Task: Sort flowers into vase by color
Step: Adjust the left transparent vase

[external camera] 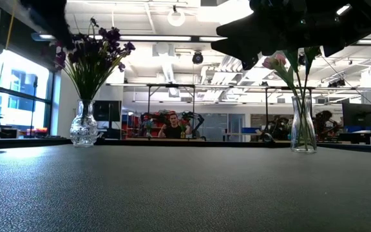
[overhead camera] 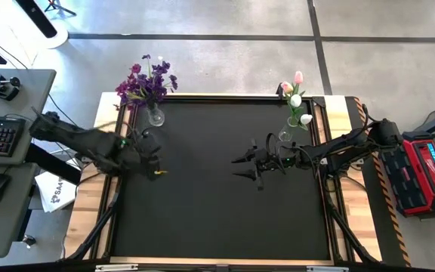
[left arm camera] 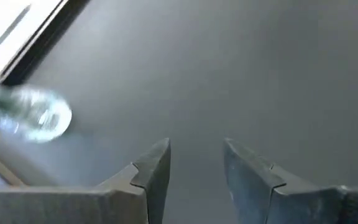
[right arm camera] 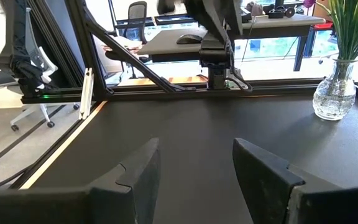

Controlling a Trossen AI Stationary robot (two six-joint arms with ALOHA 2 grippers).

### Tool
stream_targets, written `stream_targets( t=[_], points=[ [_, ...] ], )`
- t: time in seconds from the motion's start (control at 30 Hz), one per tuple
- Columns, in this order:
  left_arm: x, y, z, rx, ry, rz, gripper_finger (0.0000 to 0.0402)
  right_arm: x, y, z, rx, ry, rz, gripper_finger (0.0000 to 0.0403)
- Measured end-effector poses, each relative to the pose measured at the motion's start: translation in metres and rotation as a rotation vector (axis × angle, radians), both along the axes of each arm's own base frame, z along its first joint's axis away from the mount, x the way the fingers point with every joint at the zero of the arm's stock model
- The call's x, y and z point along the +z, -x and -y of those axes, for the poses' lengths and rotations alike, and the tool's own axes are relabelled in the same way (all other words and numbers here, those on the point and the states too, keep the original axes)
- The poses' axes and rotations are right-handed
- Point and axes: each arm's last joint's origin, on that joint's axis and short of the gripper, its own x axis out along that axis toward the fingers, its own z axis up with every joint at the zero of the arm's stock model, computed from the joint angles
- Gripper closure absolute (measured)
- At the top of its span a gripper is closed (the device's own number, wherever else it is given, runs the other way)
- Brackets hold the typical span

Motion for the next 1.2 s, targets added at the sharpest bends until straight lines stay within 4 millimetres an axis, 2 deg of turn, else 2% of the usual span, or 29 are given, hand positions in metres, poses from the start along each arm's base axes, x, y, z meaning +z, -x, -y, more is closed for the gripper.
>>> stream_targets(
  t=[0.2, 0.37, 0.6, 0.8, 1.03, 1.2],
  points=[
    [-0.059, 0.021, -0.008, 0.263, 0.01, -0.007, 0.027, 0.0, 0.0, 0.0, 0.001, 0.008, -0.003, 0.0218],
    [-0.088, 0.034, -0.019, 0.386, -0.009, 0.156, 0.0268, -0.001, 0.0, 0.0, 0.001, 0.01, -0.006, 0.0218],
    [-0.115, 0.039, -0.032, 0.46, -0.157, 0.331, 0.0247, -0.001, 0.0, 0.0, 0.001, 0.008, -0.006, 0.0218],
    [-0.13, 0.043, -0.049, 0.615, -0.316, 0.401, 0.0204, -0.001, 0.0, 0.0, 0.001, 0.006, -0.007, 0.0218],
    [-0.145, 0.043, -0.068, 0.77, -0.387, 0.468, 0.0146, -0.001, 0.0, 0.0, 0.0, 0.0, -0.007, 0.0218],
    [-0.153, 0.04, -0.08, 0.818, -0.371, 0.5, 0.0122, -0.001, 0.0, 0.0, 0.0, 0.003, -0.006, 0.0218]
  ],
)
